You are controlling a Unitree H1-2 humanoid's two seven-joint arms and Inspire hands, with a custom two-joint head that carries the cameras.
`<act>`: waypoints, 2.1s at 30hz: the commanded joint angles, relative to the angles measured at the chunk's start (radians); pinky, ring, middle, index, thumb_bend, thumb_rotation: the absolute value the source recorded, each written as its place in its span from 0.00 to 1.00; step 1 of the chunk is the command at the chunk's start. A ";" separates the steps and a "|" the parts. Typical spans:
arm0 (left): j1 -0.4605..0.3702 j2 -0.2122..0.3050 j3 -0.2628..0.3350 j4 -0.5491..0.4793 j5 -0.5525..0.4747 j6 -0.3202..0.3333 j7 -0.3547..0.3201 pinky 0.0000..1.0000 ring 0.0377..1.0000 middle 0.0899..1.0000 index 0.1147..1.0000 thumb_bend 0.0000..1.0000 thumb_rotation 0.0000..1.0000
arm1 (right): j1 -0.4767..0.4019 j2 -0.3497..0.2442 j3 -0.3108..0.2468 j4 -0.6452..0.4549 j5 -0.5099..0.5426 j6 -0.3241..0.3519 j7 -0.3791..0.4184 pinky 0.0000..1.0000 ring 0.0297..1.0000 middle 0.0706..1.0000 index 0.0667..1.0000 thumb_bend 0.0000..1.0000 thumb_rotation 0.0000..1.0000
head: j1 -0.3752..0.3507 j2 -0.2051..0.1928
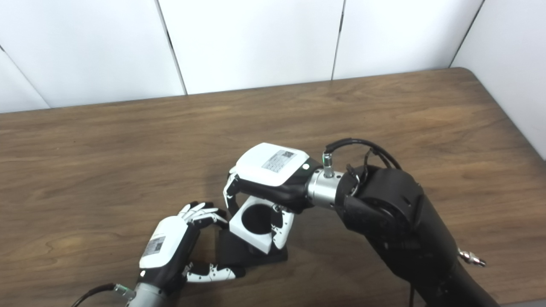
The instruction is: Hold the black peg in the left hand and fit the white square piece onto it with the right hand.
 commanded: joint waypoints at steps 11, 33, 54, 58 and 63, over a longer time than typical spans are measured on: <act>0.002 -0.010 -0.005 -0.023 0.003 0.001 -0.001 0.95 0.89 0.77 0.42 0.52 0.05 | -0.012 -0.003 -0.021 -0.006 0.008 -0.012 -0.049 0.82 0.83 0.71 0.71 0.93 0.20 | -0.003 -0.002; -0.001 -0.007 -0.003 -0.009 0.002 -0.003 0.008 0.95 0.89 0.77 0.42 0.52 0.05 | -0.043 -0.005 -0.016 -0.018 -0.019 -0.003 -0.008 0.98 1.00 0.99 0.95 1.00 0.42 | -0.001 -0.008; -0.030 0.009 0.022 -0.025 -0.068 -0.016 -0.038 0.98 1.00 1.00 1.00 1.00 0.52 | -0.033 -0.010 -0.036 -0.001 -0.021 -0.006 -0.011 1.00 1.00 0.99 0.96 1.00 0.44 | 0.010 -0.028; -0.031 0.009 0.030 -0.037 -0.101 -0.034 -0.026 1.00 1.00 1.00 1.00 1.00 0.52 | -0.035 -0.013 -0.039 0.007 -0.017 -0.008 -0.016 1.00 1.00 0.99 0.96 1.00 0.45 | 0.020 -0.033; -0.029 0.027 0.046 -0.103 -0.115 -0.022 -0.061 1.00 1.00 1.00 1.00 1.00 0.54 | -0.039 -0.012 -0.052 0.020 -0.007 -0.009 -0.038 1.00 1.00 0.99 0.97 1.00 0.46 | 0.033 -0.047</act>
